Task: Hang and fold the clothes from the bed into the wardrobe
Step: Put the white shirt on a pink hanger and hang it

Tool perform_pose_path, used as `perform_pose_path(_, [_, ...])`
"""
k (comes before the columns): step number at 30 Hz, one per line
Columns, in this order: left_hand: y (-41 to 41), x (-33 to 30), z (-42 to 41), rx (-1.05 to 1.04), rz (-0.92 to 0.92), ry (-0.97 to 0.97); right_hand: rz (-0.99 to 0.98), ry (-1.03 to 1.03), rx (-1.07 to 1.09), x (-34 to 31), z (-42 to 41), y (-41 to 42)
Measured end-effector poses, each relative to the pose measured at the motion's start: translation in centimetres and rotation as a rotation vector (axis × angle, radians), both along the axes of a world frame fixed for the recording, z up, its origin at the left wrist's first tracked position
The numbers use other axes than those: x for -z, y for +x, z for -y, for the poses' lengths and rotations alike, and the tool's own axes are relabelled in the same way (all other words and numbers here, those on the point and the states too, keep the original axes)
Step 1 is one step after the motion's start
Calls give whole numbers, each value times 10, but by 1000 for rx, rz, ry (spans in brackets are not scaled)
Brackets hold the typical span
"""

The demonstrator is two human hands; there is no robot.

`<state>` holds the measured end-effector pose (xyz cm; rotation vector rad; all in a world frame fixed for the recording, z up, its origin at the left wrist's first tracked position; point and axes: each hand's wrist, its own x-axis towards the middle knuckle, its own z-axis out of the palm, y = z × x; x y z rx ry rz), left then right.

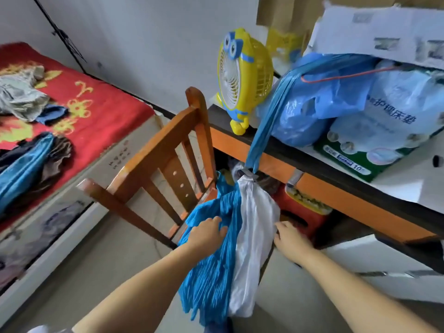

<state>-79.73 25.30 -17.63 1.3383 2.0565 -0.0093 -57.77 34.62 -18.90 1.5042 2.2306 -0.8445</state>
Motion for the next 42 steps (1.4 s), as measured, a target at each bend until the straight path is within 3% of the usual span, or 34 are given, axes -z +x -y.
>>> perform_pose_path(8, [12,104,-60,-98,101,-157,-3,-179,72,99,-53,-31])
perform_pose_path(13, [37,172,-87,-212,224,-84,24,-117,118,174,-78,-52])
perform_pose_path(17, [73,225,-96,-319,361,15,41,4,385,226,-99,-53])
perform_pose_path(19, [89,246,-95,-423,324,-52,-54,-11,516,250,-105,-42])
perform_pose_path(21, [98,257,-93,-448,171,-146,-207,-78,646,269,-108,-29])
perform_pose_path(23, [97,264,-88,-443,118,-184,-224,-185,719,275,-107,-20])
perform_pose_path(28, [68,246,-78,-593,401,-136,-278,-299,693,240,-95,-19])
perform_pose_path(33, [41,170,-72,-744,452,-34,-349,-401,608,152,-86,-29])
perform_pose_path(42, [0,3,-56,-861,557,222,-533,-252,221,-16,-90,-79])
